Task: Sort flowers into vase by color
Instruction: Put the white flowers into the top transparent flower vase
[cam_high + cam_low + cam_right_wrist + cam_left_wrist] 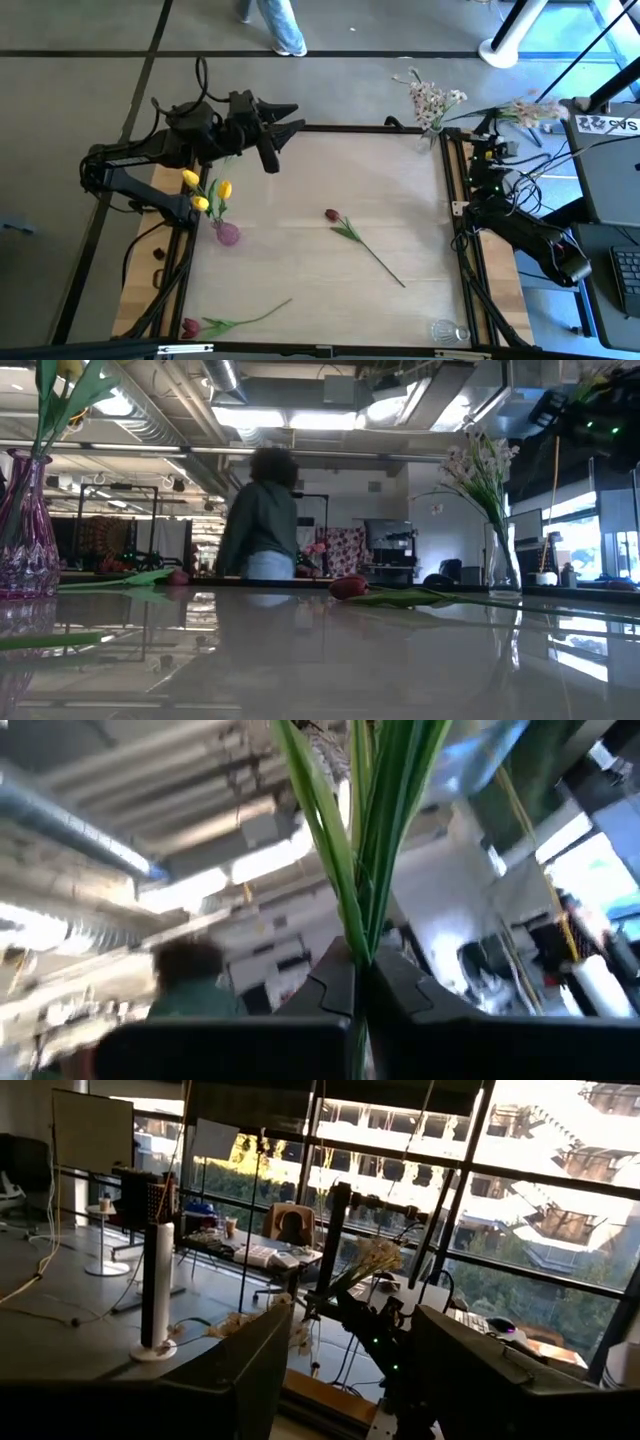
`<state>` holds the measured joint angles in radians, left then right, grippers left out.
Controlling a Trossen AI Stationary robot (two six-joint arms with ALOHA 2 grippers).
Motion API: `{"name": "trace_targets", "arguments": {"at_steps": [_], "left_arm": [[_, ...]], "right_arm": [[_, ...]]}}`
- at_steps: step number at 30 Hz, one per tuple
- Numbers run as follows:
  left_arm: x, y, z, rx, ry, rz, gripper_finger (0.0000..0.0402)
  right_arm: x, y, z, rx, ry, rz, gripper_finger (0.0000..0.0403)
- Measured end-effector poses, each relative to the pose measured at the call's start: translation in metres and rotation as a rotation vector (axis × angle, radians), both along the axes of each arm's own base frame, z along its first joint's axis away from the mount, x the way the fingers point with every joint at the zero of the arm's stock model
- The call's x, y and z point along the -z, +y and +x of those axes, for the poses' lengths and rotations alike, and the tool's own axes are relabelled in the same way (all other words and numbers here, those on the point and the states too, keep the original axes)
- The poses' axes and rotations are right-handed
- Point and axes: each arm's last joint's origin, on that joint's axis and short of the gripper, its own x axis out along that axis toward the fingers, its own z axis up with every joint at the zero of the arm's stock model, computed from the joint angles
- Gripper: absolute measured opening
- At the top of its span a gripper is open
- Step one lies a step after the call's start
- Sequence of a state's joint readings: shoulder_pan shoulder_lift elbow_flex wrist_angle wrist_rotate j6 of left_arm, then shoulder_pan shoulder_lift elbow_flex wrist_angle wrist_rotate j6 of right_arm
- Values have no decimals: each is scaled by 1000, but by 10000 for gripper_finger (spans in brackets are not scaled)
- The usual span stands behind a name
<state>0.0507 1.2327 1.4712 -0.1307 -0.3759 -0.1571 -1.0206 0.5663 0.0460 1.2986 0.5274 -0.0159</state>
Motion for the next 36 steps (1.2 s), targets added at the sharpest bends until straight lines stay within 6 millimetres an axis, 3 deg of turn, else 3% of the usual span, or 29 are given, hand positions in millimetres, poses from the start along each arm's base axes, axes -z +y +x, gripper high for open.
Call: {"name": "trace_targets", "arguments": {"at_steps": [6, 12, 21, 36], "left_arm": [[0, -3, 0, 12, -1, -1, 208], [0, 2, 0, -7, -6, -1, 208], [-1, 2, 0, -9, -7, -1, 208], [0, 2, 0, -9, -1, -1, 208]], "right_arm": [[-1, 0, 0, -20, -33, -8, 7], [12, -6, 10, -80, 20, 121, 7], [15, -9, 30, -97, 263, 297, 14], [37, -16, 37, -94, 303, 540, 21]]}}
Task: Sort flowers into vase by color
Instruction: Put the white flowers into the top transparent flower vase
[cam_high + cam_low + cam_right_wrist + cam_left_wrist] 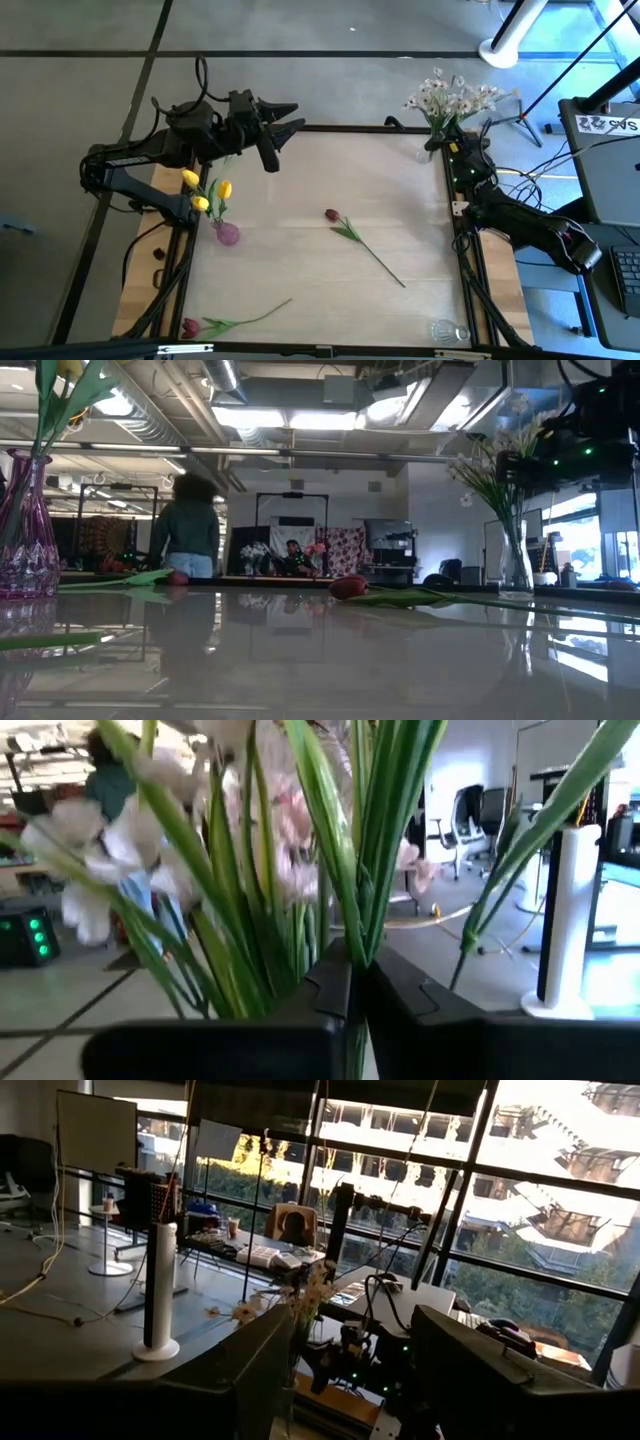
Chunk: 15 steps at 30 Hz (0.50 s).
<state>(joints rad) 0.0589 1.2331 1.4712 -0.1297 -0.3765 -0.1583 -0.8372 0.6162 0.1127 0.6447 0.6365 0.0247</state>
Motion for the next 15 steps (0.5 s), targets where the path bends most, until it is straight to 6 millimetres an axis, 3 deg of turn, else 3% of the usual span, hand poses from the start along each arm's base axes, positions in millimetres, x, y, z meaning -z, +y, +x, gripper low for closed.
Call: {"name": "trace_targets", "arguments": {"at_steps": [4, 8, 15], "left_arm": [[0, 0, 0, 1, 0, 0, 208], [0, 0, 0, 12, 3, 6, 208], [1, -2, 1, 59, 11, 14, 208]], "right_arm": [[4, 0, 0, -10, -17, 40, 53], [4, -2, 3, -34, -30, 105, 109], [-31, -5, 5, -18, 62, 317, 189]]}}
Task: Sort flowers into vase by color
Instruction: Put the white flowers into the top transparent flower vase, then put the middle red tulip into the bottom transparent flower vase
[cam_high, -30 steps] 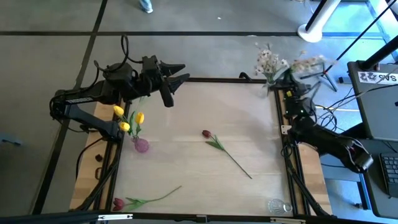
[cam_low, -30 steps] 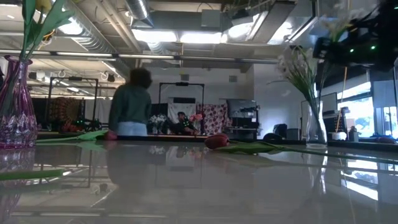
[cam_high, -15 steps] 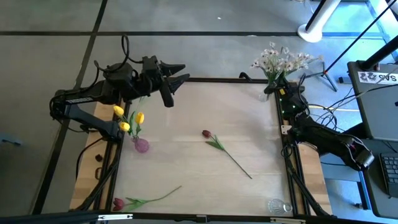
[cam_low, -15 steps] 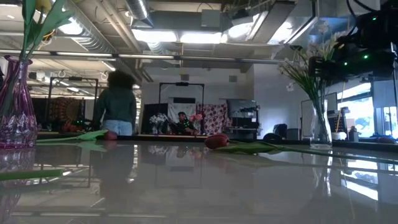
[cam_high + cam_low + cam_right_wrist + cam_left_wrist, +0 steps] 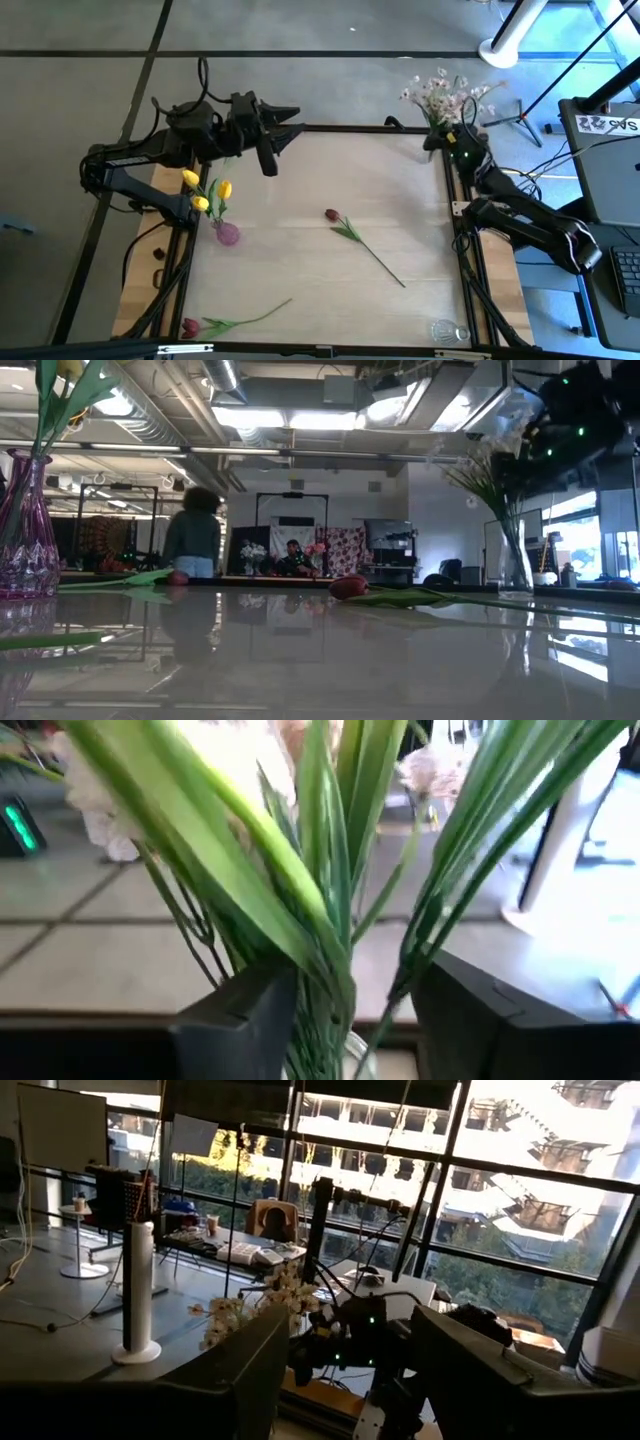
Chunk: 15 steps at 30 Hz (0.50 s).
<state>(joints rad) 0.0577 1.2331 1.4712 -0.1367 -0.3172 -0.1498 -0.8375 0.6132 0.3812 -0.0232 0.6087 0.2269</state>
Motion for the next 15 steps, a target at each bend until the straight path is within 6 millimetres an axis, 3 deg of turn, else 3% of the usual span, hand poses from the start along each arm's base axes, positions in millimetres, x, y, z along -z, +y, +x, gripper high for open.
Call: {"name": "trace_targets", "arguments": {"at_steps": [8, 15], "left_arm": [[5, -4, 1, 116, 56, 8, 208], [9, -4, 2, 131, 95, 4, 208]], "right_arm": [[-45, 18, -11, -82, 14, 299, 218], [-56, 38, -19, -257, -39, 578, 214]]}}
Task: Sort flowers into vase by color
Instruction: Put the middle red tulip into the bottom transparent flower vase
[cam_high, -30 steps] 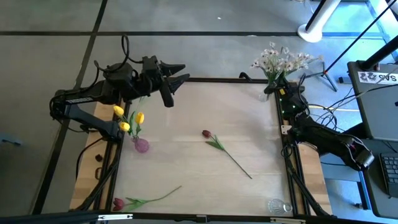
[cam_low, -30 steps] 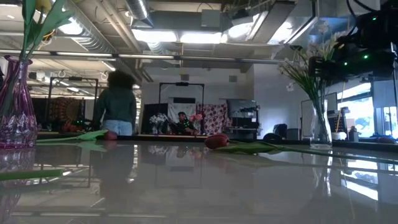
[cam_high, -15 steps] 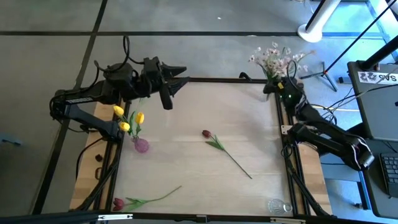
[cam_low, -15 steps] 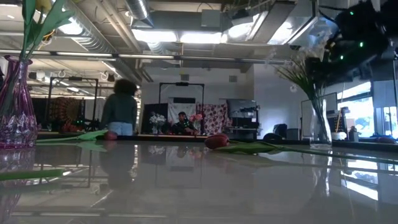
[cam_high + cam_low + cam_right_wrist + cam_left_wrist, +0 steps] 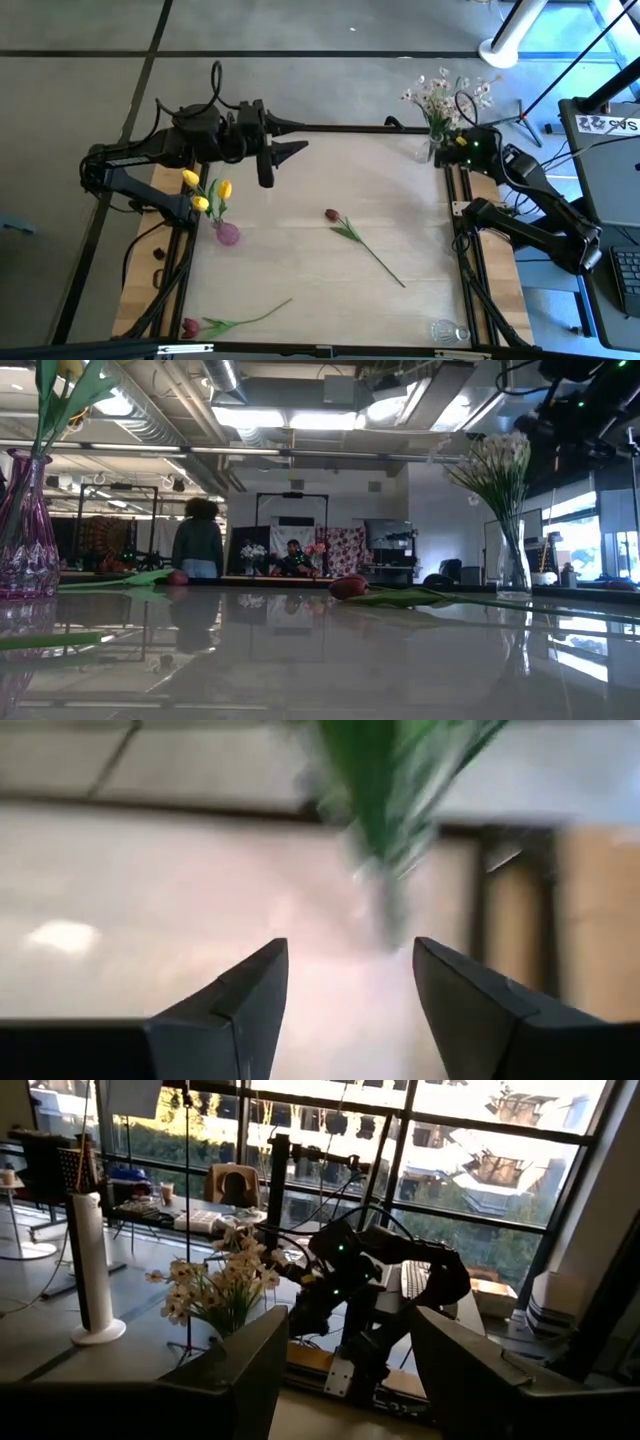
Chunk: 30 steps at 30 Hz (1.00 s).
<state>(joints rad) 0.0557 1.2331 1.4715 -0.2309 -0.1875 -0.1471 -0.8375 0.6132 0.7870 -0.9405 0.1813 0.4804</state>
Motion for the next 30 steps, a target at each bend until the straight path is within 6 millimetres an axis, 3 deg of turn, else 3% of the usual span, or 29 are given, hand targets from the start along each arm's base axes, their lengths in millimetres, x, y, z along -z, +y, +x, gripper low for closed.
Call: {"name": "trace_targets", "arguments": {"at_steps": [5, 9, 16, 20, 26, 30], "left_arm": [[1, -6, 0, 25, 15, -3, 208], [2, -15, 0, 60, 26, -1, 208], [6, -30, -3, 119, 70, 0, 208], [7, -38, -15, 156, 123, -6, 208], [5, -51, -40, 224, 166, -32, 208], [5, -59, -51, 270, 197, -19, 208]], "right_arm": [[1, 7, 9, -225, -167, 196, 213], [2, 10, 27, -337, -186, 236, 213], [10, 27, 99, -549, -209, 227, 213], [29, 58, 144, -674, -166, 261, 213], [76, 114, 198, -782, -107, 292, 213], [111, 131, 224, -767, 33, 264, 213]]}}
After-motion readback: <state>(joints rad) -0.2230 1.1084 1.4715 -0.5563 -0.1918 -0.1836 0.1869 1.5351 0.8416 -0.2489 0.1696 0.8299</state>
